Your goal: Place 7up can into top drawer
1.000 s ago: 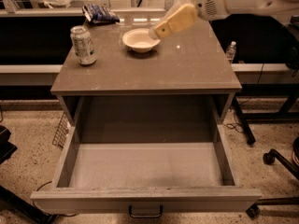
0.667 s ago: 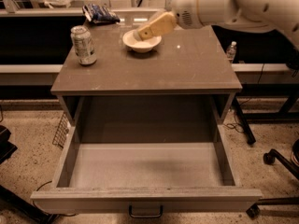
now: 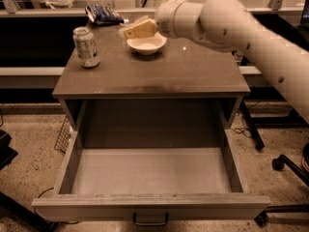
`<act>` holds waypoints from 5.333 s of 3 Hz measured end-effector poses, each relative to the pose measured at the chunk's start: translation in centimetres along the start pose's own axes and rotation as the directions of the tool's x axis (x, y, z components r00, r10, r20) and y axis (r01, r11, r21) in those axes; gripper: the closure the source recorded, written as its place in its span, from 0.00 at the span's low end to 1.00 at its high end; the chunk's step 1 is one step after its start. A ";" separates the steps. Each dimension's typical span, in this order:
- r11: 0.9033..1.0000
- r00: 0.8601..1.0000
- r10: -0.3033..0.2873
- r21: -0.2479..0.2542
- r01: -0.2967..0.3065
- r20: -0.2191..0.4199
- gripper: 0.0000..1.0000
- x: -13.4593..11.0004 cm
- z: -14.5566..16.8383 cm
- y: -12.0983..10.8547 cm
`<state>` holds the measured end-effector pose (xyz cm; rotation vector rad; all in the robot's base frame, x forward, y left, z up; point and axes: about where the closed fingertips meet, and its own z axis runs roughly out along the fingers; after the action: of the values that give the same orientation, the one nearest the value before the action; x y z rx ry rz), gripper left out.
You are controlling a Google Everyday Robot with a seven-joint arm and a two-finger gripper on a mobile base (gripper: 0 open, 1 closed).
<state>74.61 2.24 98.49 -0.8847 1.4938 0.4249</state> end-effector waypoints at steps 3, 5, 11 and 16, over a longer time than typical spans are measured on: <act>0.998 0.991 0.056 -0.038 -0.052 0.120 0.00 -1.8 5.3 4.7; 0.992 0.996 0.053 -0.121 -0.044 0.076 0.00 0.6 12.7 7.5; 0.958 0.990 0.084 -0.281 -0.049 0.113 1.00 -0.3 16.3 14.1; 0.961 0.962 0.272 -0.053 -0.271 0.000 1.00 9.8 -5.4 25.8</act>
Offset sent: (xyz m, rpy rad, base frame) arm -0.0052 0.1005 -0.0025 0.1710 -0.0446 0.0755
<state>52.80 12.03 83.62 -0.7192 1.6100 0.6710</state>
